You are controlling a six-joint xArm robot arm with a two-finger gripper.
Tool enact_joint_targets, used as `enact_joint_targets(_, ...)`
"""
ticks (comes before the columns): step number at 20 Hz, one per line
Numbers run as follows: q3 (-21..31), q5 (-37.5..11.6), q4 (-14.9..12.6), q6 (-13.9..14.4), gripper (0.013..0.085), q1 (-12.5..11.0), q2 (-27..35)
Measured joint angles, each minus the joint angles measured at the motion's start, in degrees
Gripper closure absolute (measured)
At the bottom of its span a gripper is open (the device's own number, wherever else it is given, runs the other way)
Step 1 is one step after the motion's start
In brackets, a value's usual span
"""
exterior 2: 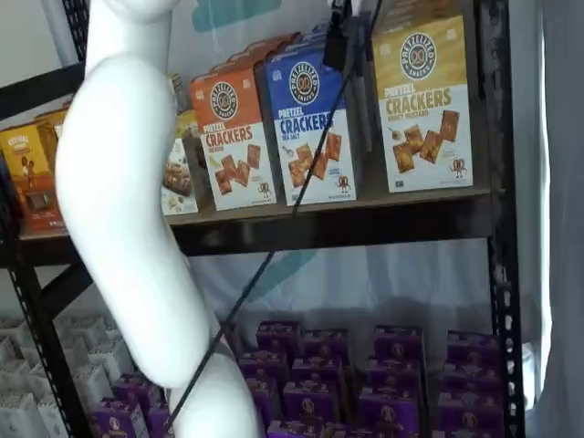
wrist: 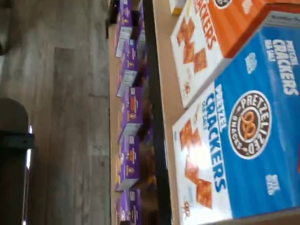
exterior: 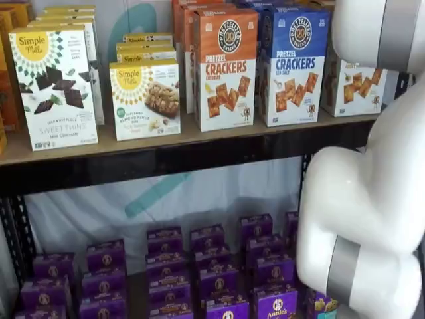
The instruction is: Retrieve the yellow and white box located on the top shelf, the sixth one from the left
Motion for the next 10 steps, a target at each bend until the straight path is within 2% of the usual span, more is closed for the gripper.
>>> enact_joint_targets(5, -1.41, -4.74, -5.22, -1.54, 0.0130, 2.47, 0.13)
enact_joint_targets(10, -2.34, -9.29, -6.22, -1.56, 0.0130, 3.88, 0.98)
